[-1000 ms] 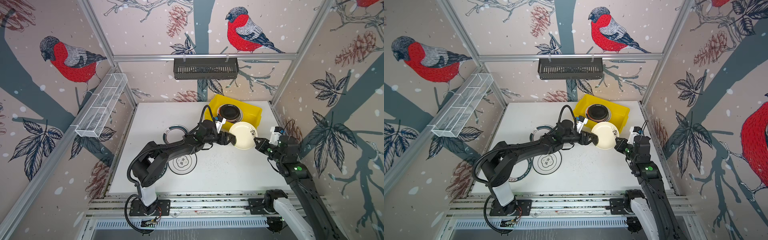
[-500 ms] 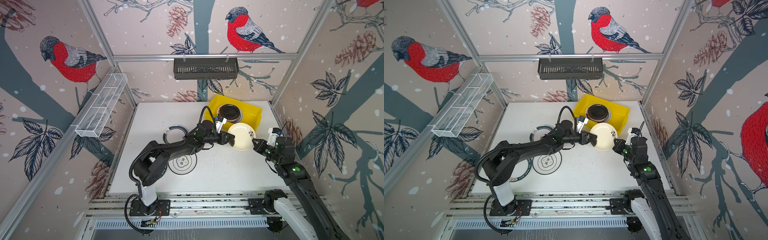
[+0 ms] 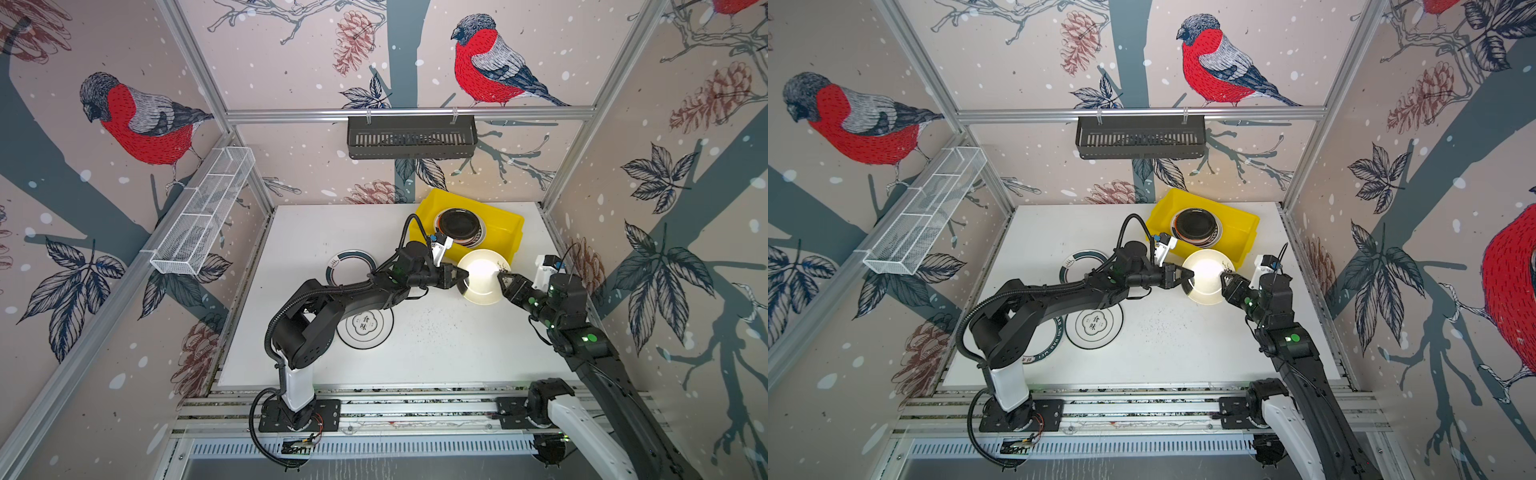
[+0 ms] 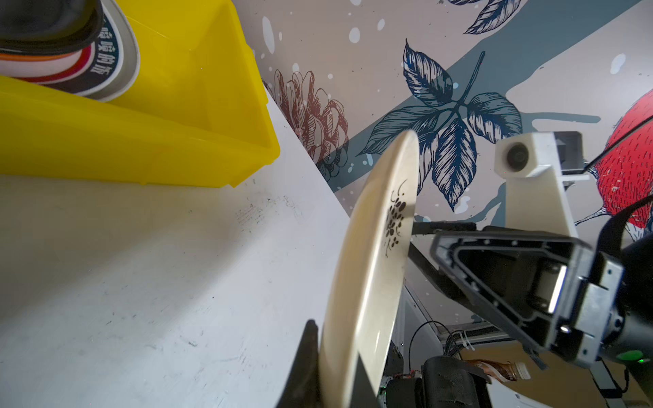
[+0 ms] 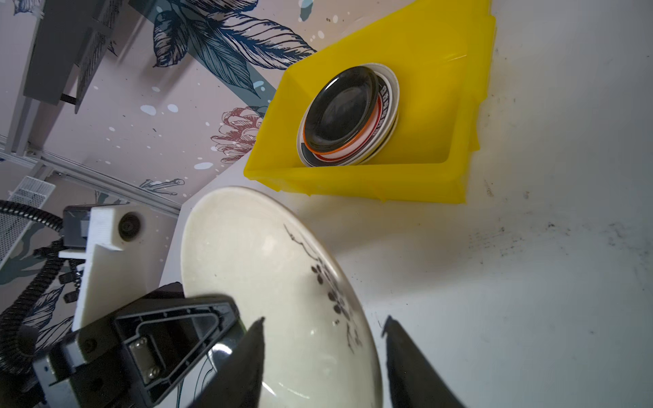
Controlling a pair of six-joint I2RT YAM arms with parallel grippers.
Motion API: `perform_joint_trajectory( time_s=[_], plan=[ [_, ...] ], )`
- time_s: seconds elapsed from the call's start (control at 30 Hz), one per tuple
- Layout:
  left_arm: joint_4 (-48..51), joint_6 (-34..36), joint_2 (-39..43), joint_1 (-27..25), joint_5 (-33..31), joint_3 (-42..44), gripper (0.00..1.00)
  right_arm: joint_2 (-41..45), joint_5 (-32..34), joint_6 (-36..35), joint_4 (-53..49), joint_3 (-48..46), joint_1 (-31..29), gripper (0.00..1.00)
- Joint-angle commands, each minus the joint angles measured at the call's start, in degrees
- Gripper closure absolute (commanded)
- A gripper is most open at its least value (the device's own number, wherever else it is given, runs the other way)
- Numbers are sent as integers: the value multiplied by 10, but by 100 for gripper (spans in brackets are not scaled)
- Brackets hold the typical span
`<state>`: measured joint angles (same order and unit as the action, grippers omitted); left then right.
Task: Place the plates into the plastic bin on the countertop
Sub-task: 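Carry the cream plate toward the left gripper while the left gripper reaches to grasp it, then close the left gripper on the cream plate rim and open the right gripper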
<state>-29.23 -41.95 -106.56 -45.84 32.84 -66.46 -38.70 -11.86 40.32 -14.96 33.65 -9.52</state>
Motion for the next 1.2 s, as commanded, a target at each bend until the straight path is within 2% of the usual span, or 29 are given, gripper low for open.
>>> perform_joint_trajectory(
  time_s=[0.0,0.07,0.17,0.47,0.73,0.83,0.9,1.17],
  plan=[
    [-21,10,2,2,6,-2,100,5,-11,8,32,-4,-1,16],
    [-21,10,5,6,5,-1,100,8,-8,10,32,-7,-1,7],
    [-22,12,11,11,4,5,100,8,-8,12,33,-8,-1,0],
    [-9,16,16,36,10,12,100,12,-30,33,66,-28,-1,0],
    [30,40,21,52,-13,-14,100,29,-21,27,53,-28,0,0],
    [36,48,14,62,-27,-27,100,38,-45,44,70,-44,-1,0],
    [46,53,5,69,-37,-42,100,41,-65,51,85,-53,0,0],
    [120,90,-78,89,-70,-184,100,93,-40,39,46,-55,0,0]
  ],
)
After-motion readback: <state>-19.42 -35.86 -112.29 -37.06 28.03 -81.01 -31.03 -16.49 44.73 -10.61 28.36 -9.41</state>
